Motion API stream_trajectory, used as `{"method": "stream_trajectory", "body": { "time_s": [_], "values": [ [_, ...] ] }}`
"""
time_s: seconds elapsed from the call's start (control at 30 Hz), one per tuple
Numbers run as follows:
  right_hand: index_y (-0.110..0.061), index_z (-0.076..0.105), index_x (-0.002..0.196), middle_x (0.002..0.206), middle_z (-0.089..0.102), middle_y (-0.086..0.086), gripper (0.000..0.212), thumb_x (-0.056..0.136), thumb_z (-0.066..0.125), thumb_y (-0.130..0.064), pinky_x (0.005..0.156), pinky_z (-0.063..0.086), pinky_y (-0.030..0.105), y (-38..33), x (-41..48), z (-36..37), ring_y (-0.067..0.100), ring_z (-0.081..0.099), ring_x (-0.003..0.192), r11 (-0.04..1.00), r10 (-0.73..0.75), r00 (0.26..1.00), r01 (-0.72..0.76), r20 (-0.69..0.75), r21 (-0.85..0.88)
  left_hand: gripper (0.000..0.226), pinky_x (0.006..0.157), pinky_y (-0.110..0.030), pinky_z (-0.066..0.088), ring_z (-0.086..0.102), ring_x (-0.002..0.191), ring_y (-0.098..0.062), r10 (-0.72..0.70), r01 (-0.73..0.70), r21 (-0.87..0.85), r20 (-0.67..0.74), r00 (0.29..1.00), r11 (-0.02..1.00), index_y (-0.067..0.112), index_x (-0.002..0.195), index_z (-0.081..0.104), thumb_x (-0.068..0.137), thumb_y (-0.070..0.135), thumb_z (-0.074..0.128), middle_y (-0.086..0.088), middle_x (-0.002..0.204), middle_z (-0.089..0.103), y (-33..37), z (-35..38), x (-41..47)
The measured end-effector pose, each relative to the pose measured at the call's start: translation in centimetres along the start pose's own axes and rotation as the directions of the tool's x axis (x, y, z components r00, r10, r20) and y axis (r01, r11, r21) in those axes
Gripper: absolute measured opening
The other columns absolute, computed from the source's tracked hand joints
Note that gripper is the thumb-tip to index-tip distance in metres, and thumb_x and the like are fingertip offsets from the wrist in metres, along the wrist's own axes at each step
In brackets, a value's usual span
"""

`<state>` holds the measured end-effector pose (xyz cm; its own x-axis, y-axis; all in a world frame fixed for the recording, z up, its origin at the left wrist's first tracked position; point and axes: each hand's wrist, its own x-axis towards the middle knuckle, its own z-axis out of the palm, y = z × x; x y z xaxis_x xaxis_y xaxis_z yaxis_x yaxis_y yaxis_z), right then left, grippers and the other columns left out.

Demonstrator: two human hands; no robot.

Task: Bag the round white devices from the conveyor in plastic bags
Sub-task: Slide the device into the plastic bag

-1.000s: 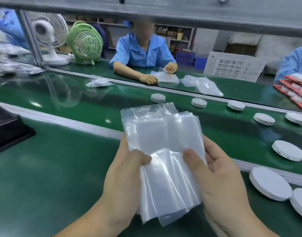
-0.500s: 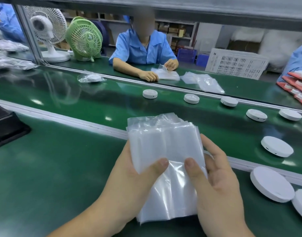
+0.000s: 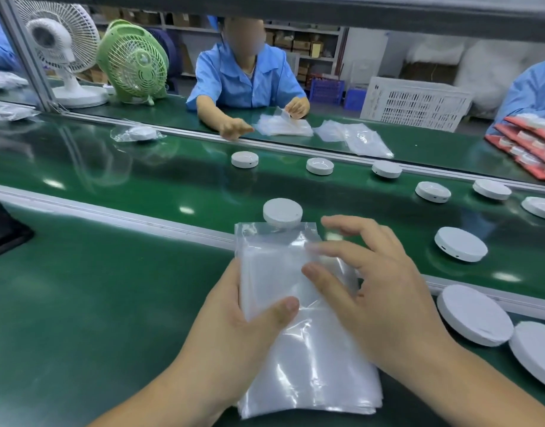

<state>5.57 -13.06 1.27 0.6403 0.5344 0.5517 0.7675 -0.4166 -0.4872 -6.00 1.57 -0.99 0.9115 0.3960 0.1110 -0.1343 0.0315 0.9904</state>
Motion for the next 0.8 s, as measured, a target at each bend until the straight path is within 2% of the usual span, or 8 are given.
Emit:
{"method": "stream_trajectory", "body": {
  "time_s": [0.07, 0.2, 0.3, 0.37, 0.47, 0.6, 0.7, 0.8],
  "values": [
    [-0.04, 0.08, 0.095, 0.124, 0.058, -0.027, 0.017, 0.088, 0.067, -0.048, 0.079, 0.048, 0.024, -0.23, 0.09, 0.12, 0.003, 0.052, 0.121, 0.998, 0.002, 0.997, 0.003, -0.073, 0.059, 0.048, 0.076, -0.017, 0.057, 0.072, 0.099, -0.009, 0.008, -0.008, 0.017, 0.007, 1.0, 1.0, 0.052, 0.109, 0.064, 0.09, 0.009, 0.072, 0.012, 0.109, 0.075, -0.05, 0.1, -0.04],
    [-0.048, 0.077, 0.092, 0.116, 0.064, -0.03, 0.013, 0.084, 0.068, -0.052, 0.092, 0.046, 0.023, -0.78, 0.21, 0.03, 0.005, 0.059, 0.118, 0.953, 0.097, 0.994, -0.078, -0.052, 0.292, 0.046, 0.079, -0.017, 0.056, 0.072, 0.099, -0.007, 0.007, -0.007, 0.033, 0.026, 1.0, 0.999, 0.052, 0.11, 0.064, 0.09, 0.012, 0.072, 0.014, 0.11, 0.074, -0.09, 0.15, -0.1],
    [-0.048, 0.078, 0.081, 0.1, 0.071, -0.031, 0.004, 0.082, 0.075, -0.045, 0.08, 0.048, 0.012, -0.71, 0.45, -0.08, 0.0, 0.065, 0.107, 0.904, 0.163, 0.987, -0.146, -0.006, 0.402, 0.045, 0.077, -0.017, 0.056, 0.072, 0.098, -0.007, 0.001, -0.002, 0.038, 0.032, 0.999, 0.999, 0.05, 0.11, 0.064, 0.091, 0.01, 0.072, 0.014, 0.108, 0.074, -0.09, 0.09, -0.14],
    [-0.044, 0.078, 0.075, 0.086, 0.074, -0.029, 0.011, 0.08, 0.081, -0.035, 0.074, 0.045, 0.005, -0.49, 0.39, -0.04, -0.005, 0.068, 0.093, 0.882, 0.202, 0.979, -0.181, -0.001, 0.435, 0.044, 0.074, -0.018, 0.058, 0.073, 0.095, -0.007, -0.013, 0.012, 0.042, 0.027, 1.0, 0.999, 0.051, 0.107, 0.065, 0.091, 0.011, 0.072, 0.013, 0.105, 0.075, -0.03, 0.08, -0.14],
    [-0.045, 0.075, 0.087, 0.079, 0.074, -0.024, 0.021, 0.076, 0.087, -0.032, 0.069, 0.048, 0.008, -0.41, 0.22, -0.05, -0.004, 0.07, 0.084, 0.871, 0.23, 0.973, -0.199, -0.016, 0.45, 0.043, 0.07, -0.016, 0.057, 0.073, 0.091, -0.006, -0.018, 0.018, 0.061, 0.004, 1.0, 0.998, 0.053, 0.103, 0.064, 0.09, 0.013, 0.072, 0.015, 0.101, 0.075, -0.06, 0.02, -0.1],
    [-0.048, 0.072, 0.093, 0.077, 0.075, -0.024, 0.031, 0.067, 0.089, -0.041, 0.071, 0.051, 0.008, -0.54, 0.13, 0.06, -0.002, 0.073, 0.085, 0.872, 0.23, 0.97, -0.172, -0.074, 0.459, 0.044, 0.073, -0.016, 0.056, 0.072, 0.094, -0.006, -0.009, 0.009, 0.077, -0.003, 1.0, 0.997, 0.052, 0.106, 0.064, 0.09, 0.012, 0.071, 0.015, 0.103, 0.075, -0.03, 0.05, -0.14],
    [-0.045, 0.073, 0.091, 0.073, 0.075, -0.021, 0.037, 0.063, 0.094, -0.034, 0.069, 0.05, 0.007, -0.34, 0.06, 0.28, 0.0, 0.074, 0.08, 0.852, 0.246, 0.964, -0.165, -0.101, 0.497, 0.043, 0.073, -0.016, 0.056, 0.072, 0.095, -0.007, -0.008, 0.008, 0.078, -0.01, 1.0, 0.997, 0.052, 0.107, 0.065, 0.09, 0.012, 0.072, 0.014, 0.104, 0.075, -0.03, -0.07, -0.06],
    [-0.051, 0.071, 0.099, 0.078, 0.076, -0.021, 0.046, 0.066, 0.094, -0.028, 0.075, 0.052, 0.013, 0.01, 0.26, 0.43, 0.004, 0.074, 0.084, 0.843, 0.252, 0.964, -0.174, -0.088, 0.509, 0.042, 0.072, -0.017, 0.057, 0.073, 0.095, -0.008, -0.026, 0.027, 0.082, -0.008, 1.0, 0.996, 0.05, 0.107, 0.065, 0.09, 0.013, 0.073, 0.012, 0.105, 0.075, 0.09, -0.18, 0.01]
  ]
}}
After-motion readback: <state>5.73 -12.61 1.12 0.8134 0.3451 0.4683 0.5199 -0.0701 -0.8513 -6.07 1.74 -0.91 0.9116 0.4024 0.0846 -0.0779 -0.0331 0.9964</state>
